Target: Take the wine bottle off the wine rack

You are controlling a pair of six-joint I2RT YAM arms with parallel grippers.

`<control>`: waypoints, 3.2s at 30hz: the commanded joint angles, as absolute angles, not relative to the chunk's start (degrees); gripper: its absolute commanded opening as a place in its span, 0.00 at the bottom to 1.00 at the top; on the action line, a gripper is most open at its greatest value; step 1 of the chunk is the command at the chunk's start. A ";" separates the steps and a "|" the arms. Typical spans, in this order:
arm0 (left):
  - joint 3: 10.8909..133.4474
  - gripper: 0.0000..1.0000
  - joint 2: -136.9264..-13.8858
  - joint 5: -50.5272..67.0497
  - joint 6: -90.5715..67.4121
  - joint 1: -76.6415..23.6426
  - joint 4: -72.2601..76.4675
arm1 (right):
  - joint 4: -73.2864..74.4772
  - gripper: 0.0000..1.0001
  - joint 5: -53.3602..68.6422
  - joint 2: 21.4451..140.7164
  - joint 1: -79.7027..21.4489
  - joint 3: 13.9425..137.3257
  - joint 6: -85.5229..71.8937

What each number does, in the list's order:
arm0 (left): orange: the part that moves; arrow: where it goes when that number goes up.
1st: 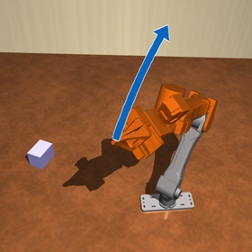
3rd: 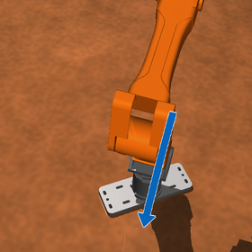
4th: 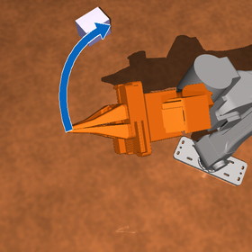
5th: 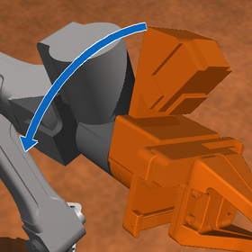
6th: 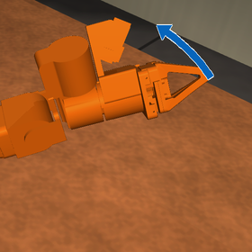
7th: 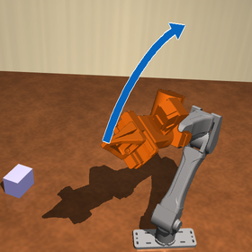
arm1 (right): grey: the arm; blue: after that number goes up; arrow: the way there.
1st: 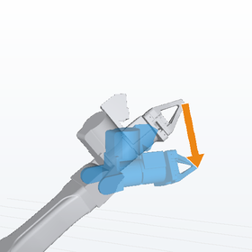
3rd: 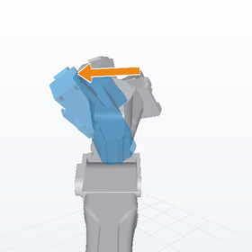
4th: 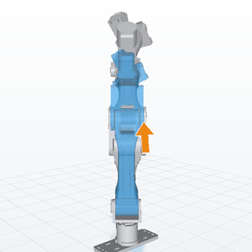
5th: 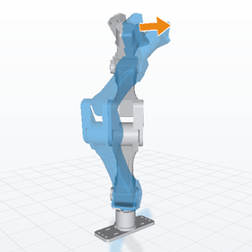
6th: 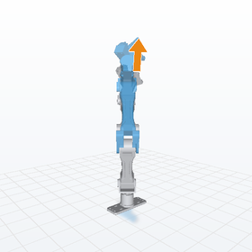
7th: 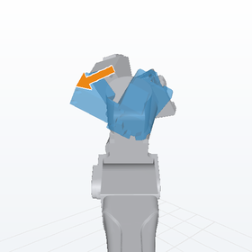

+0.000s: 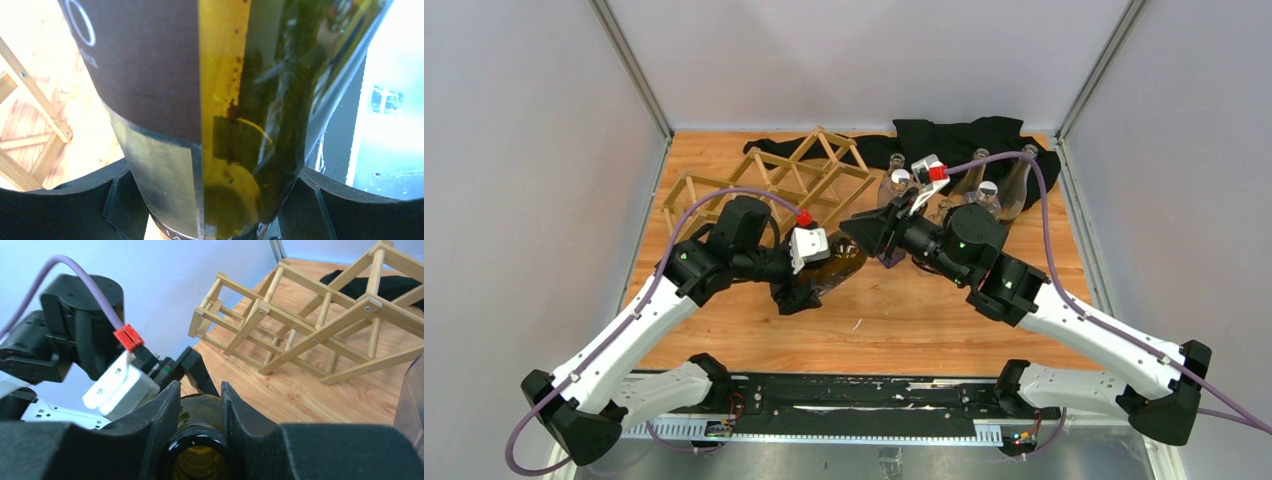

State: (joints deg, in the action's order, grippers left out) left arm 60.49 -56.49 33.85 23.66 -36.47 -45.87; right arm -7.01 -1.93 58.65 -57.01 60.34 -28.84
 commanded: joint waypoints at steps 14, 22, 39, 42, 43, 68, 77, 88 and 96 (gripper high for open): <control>61.89 1.00 -55.64 32.75 32.04 -14.86 -51.06 | 8.36 0.00 -11.52 61.21 -57.22 62.69 -12.20; 55.19 1.00 -54.01 28.25 30.22 -9.90 -43.07 | -1.37 0.00 -16.00 64.33 -57.13 57.59 -4.83; 44.43 1.00 -54.26 17.35 22.26 -6.32 -23.46 | -5.76 0.34 -22.12 69.69 -55.55 54.69 -2.20; 44.30 1.00 -54.53 16.64 21.57 -6.07 -22.93 | -3.37 0.60 -22.08 69.68 -55.46 56.22 -3.38; 44.36 1.00 -54.33 16.60 21.46 -6.07 -22.74 | -2.00 0.68 -22.10 69.63 -55.54 57.28 -3.62; 35.04 1.00 -53.89 17.58 25.40 -3.06 -16.30 | 29.42 0.96 -36.51 37.62 -55.46 39.32 -23.63; 31.98 1.00 -57.52 16.98 23.27 -1.76 -6.87 | 28.81 1.00 -52.31 34.23 -53.37 30.94 -29.88; 27.42 1.00 -61.96 13.99 18.45 -1.21 8.53 | 10.04 1.00 -53.29 39.63 -34.85 22.06 -23.29; 25.99 1.00 -66.18 14.23 16.45 -1.23 14.70 | -5.64 0.98 -29.04 45.25 -20.76 19.42 -16.08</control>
